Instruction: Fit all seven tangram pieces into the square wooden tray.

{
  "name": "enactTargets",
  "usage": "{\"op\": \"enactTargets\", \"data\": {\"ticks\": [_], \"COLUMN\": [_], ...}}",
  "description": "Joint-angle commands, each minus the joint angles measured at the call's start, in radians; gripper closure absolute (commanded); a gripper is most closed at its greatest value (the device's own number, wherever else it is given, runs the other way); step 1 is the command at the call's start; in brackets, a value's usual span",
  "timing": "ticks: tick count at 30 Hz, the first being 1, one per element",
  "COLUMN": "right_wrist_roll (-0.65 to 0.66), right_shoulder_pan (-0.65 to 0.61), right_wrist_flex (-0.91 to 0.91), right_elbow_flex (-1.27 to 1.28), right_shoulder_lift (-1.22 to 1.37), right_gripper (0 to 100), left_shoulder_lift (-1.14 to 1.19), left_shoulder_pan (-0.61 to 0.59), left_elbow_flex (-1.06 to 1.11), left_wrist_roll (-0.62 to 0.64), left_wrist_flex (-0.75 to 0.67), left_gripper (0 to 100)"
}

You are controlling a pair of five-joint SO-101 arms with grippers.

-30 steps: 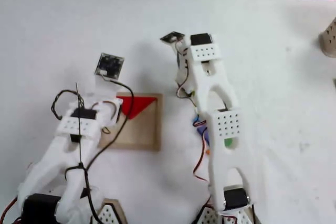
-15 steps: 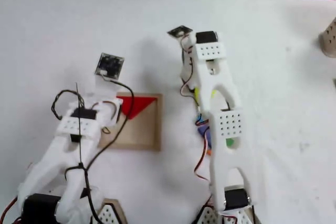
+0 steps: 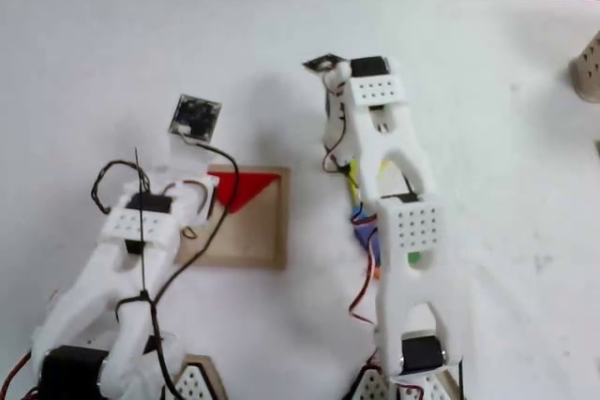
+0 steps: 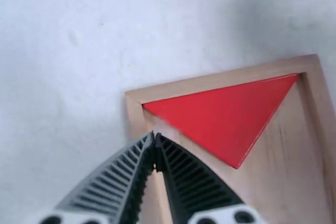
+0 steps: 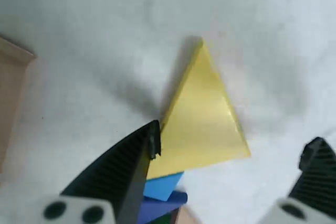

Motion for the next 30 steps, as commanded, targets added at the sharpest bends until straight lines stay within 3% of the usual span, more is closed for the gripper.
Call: {"op": "enactTargets", "data": {"ticks": [1, 10, 17, 25, 30], "right_wrist_roll": [-0.083, -0.315, -0.279, -0.278, -0.278], "right_shoulder_pan": [-0.015, 0.045, 0.022, 0.025, 0.025], "right_wrist_flex": [-0.048, -0.263, -0.283, -0.288, -0.288], "right_elbow_flex": [0.109, 0.284, 0.284, 0.282, 0.282], "right_shoulder_lift": [-0.145, -0.134, -0.124, -0.120, -0.119], "right_gripper": [59.6, 60.5, 60.8, 72.6, 74.1], "left_shoulder_lift": [-0.033, -0.035, -0.035, -0.035, -0.035], "left_shoulder_pan": [-0.007, -0.007, -0.008, -0.008, -0.008], "left_elbow_flex": [-0.003, -0.003, -0.003, -0.003, -0.003], "left_wrist_roll": [-0.009, -0.009, -0.009, -0.009, -0.009], "left_wrist_flex": [-0.017, -0.015, -0.014, -0.012, -0.012], "left_gripper": [97, 97, 97, 97, 97]}}
